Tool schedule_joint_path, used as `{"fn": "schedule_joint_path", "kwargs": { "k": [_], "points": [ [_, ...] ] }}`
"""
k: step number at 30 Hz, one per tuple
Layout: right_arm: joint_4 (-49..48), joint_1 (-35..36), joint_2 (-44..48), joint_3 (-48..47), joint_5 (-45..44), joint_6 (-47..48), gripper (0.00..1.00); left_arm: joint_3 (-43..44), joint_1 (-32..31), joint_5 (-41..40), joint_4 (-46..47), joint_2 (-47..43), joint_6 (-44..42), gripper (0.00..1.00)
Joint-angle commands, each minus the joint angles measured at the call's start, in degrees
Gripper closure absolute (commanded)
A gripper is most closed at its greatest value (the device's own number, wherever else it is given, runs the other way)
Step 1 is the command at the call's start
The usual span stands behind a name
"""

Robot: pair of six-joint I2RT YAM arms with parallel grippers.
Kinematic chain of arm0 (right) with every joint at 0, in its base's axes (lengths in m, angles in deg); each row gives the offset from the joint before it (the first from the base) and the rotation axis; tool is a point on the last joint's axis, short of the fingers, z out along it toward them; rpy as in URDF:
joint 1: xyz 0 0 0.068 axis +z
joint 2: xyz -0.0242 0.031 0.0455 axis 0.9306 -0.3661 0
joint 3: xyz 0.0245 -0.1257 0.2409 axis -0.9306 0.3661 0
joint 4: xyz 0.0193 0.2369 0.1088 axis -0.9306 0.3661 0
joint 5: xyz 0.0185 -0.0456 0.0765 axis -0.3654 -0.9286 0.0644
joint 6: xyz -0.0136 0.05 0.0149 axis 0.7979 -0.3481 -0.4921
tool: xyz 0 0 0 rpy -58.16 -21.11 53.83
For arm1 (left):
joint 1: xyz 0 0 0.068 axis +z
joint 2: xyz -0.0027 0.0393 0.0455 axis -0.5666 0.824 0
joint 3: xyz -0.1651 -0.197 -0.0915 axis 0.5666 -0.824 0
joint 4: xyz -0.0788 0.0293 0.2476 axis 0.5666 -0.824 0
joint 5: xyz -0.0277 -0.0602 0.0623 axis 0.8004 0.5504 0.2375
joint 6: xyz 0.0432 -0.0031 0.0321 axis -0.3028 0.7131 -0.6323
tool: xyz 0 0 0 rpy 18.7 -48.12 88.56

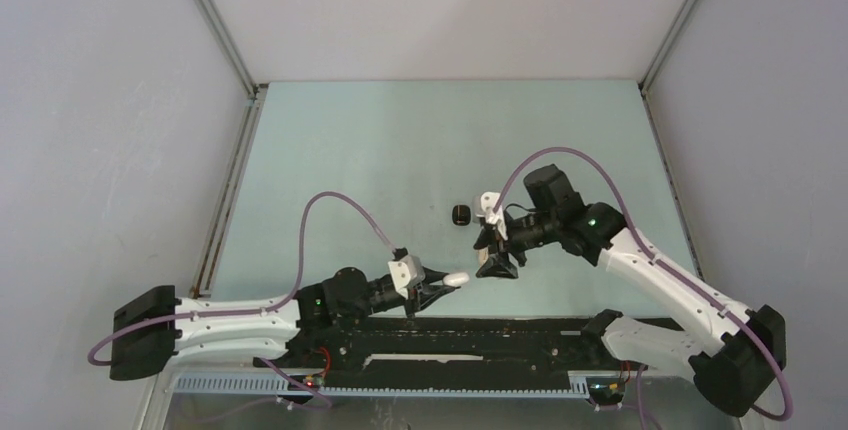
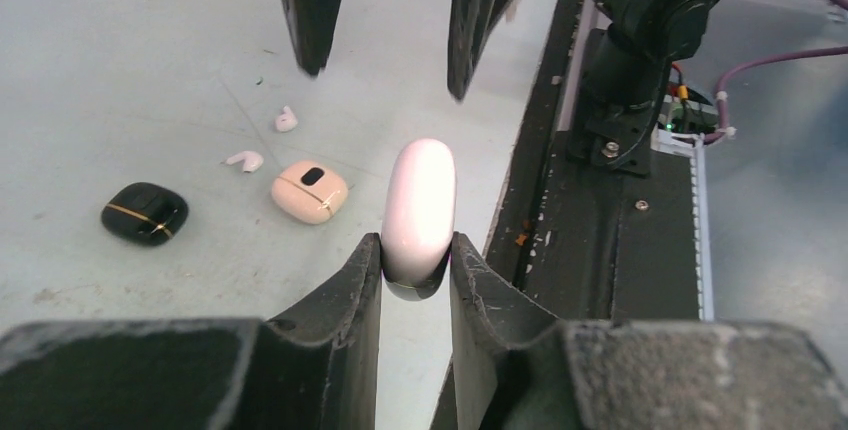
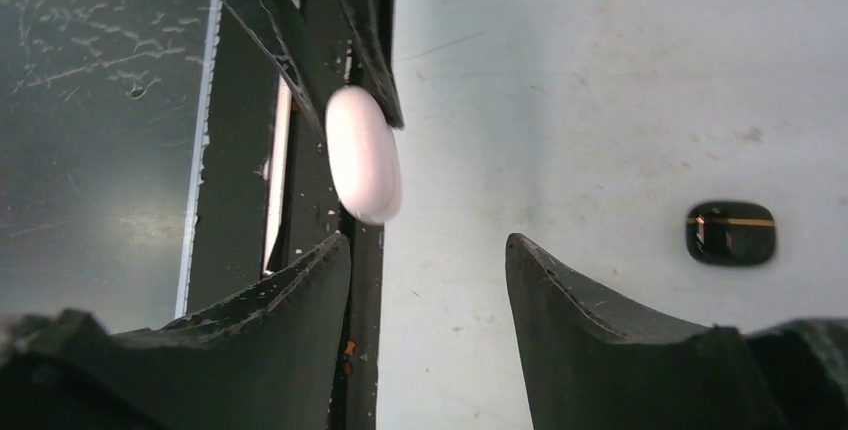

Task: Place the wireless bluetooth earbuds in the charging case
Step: Pick up the charging case at the center of the board.

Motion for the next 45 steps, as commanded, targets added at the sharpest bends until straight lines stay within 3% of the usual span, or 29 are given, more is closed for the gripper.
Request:
{"fn": "schedule_joint_path", "kwargs": {
  "k": [1,8,19,29,35,41,45],
  "points": [
    [-2.48,5.35,-2.51,-2.47,-4.48,-0.78,0.39,1.45,0.33,3.61,5.81,1.96,2.11,0.73],
    [1.1,7.91,-7.15,-4.89,-3.15,-0.13,0.46,2.49,0.33,3.39,5.99,2.87,1.71,0.73],
    [3.39,9.41,-8.37,-5.07,0.52,0.25,0.45,3.91,0.33,3.1,6.86,5.12,1.2,0.74],
    [2.46,9.7,-10.16,-5.59,-1.04,-1.48,0.65,4.15,0.33,2.77,7.31,5.78,1.57,0.72],
    [3.11,8.15,-9.09,-5.59,-0.1,-1.11,0.72,3.65,0.33,2.17,7.22,5.28,1.54,0.7],
    [3.67,4.98,-8.79,-5.59,3.53,0.24,0.81,2.64,0.33,-2.69,8.63,5.38,4.07,0.4],
    [4.58,2.94,-7.4,-5.59,5.23,1.9,0.83,0.1,0.33,-3.57,14.28,6.46,5.0,0.32]
  ]
}}
